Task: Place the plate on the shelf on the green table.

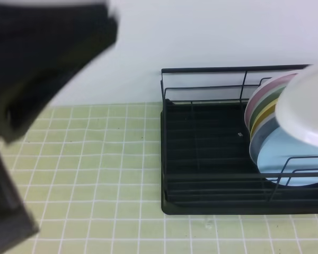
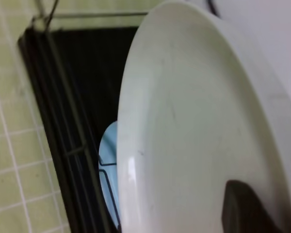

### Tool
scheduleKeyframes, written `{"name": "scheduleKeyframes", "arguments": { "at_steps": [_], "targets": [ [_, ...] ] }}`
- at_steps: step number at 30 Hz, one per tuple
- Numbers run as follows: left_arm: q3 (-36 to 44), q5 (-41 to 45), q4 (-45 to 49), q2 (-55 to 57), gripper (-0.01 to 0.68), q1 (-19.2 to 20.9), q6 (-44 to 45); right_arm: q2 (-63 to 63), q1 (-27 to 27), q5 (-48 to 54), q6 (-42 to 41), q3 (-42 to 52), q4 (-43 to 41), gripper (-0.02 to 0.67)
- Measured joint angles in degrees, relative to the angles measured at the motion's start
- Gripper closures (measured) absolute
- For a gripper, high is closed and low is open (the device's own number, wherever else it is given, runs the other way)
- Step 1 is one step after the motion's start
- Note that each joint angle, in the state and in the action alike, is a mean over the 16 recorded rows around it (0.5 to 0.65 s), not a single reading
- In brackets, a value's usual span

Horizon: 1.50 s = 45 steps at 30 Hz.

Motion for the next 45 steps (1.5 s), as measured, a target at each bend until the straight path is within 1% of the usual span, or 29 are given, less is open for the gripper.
{"name": "scheduleKeyframes", "arguments": {
  "at_steps": [4,9,13,16,23,45],
  "targets": [
    [5.3,0.5,15.6,-4.2,0.673,0.0,-10.9,5.1,0.0,2.4,-5.4,-2.8,-0.8,0.652],
    [11.3,2.0,32.0,-8.0,0.673,0.0,-22.2,9.0,0.0,1.6,-10.3,-3.5,-0.2,0.652],
    [14.7,3.7,41.2,-9.8,0.673,0.0,-28.4,11.1,0.0,1.0,-11.6,-3.5,-0.2,0.652],
    [16.5,5.1,45.4,-10.5,0.673,0.0,-31.2,12.3,0.0,0.9,-12.1,-3.5,-0.3,0.652],
    [18.2,7.3,48.4,-10.8,0.673,0.0,-33.6,14.4,0.0,1.3,-12.4,-3.3,-1.2,0.652],
    [18.3,11.3,49.5,-10.8,0.673,0.0,-33.8,21.8,0.0,-0.4,-12.2,-2.5,-5.9,0.652]
  ]
}}
